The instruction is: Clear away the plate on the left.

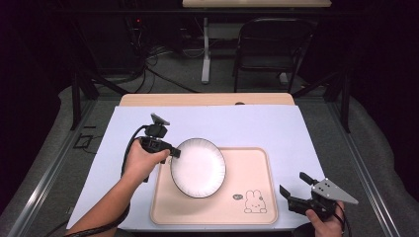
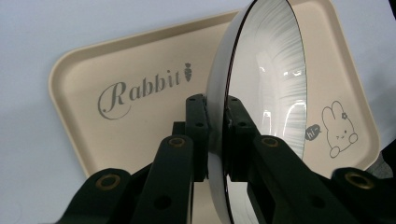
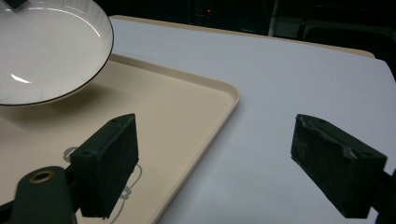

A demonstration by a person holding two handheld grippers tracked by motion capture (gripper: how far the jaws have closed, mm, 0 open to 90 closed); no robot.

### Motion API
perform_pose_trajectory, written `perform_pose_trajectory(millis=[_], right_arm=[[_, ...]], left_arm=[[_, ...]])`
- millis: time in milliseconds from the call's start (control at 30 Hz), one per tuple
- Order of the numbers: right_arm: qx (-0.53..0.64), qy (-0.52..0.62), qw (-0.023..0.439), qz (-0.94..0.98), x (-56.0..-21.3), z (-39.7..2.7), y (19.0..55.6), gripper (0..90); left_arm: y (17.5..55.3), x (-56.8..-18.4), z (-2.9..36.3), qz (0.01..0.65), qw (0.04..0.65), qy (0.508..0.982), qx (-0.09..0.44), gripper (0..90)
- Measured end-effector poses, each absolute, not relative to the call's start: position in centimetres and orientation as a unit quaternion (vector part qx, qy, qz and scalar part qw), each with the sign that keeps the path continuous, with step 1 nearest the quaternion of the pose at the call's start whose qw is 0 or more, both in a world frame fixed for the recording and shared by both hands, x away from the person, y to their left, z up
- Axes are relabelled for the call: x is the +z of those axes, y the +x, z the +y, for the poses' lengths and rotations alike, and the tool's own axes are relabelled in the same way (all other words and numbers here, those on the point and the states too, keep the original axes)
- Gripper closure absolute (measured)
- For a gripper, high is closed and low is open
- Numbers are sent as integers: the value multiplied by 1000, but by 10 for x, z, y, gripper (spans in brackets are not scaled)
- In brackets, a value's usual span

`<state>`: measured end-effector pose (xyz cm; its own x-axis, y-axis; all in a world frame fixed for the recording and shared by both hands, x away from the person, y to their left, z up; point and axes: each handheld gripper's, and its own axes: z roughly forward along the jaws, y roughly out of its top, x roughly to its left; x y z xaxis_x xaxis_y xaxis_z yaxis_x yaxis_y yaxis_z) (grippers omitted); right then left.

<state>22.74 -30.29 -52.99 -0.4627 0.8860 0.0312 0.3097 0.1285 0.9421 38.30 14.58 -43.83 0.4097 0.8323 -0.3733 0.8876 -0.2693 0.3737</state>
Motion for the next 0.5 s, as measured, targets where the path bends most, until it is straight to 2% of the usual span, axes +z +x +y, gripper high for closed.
perform_pose_trajectory(millis=[500], right_arm=[[500,429,289,695,-530,-303,228,142]], left_arm=[[381,-446,124,525,264,806,-65,825]])
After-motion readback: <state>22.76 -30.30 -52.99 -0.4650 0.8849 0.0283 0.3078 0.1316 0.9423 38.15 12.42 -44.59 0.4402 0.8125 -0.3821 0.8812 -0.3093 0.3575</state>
